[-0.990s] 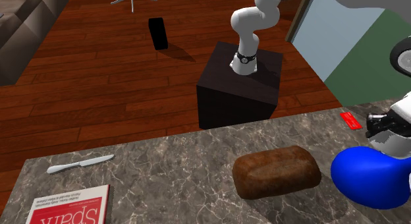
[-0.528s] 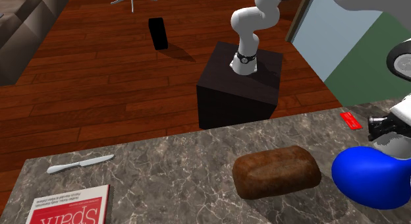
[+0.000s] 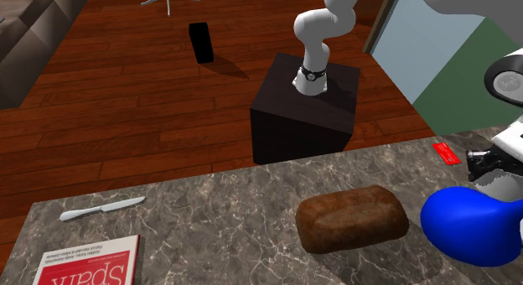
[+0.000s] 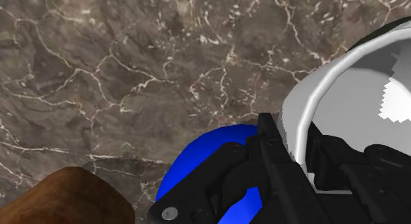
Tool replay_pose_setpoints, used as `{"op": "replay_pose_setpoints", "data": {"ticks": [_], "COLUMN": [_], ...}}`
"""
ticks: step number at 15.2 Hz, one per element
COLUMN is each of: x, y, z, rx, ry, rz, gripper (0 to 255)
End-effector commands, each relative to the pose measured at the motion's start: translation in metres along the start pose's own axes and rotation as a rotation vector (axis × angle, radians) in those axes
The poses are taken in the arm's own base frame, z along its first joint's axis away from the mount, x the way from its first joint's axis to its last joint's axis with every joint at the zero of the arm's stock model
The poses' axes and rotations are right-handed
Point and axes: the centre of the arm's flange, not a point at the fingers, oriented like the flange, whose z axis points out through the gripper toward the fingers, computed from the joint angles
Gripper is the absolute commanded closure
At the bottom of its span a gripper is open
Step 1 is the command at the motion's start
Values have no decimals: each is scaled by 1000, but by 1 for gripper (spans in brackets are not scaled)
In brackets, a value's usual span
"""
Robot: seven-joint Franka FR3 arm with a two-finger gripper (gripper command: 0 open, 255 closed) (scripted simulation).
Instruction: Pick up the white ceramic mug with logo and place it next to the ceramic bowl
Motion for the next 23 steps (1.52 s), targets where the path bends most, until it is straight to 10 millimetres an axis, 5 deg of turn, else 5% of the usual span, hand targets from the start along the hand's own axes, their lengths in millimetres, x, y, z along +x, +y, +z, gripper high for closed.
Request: {"op": "replay_pose_setpoints", "data": {"ticks": [1,6,7,8,10,12,16,23], "x": [13,13,18,10,-7,13,17,17], "y": [22,22,19,3,9,22,18,18], "z": [69,69,70,71,65,69,19,19], "rx": [-80,-80,-80,-82,-81,-80,-80,-80], "ry": [-74,-74,-73,-71,-73,-74,-74,-74], "rz": [21,21,21,20,22,21,21,21], "gripper": [255,255,0,0,0,0,0,0]}}
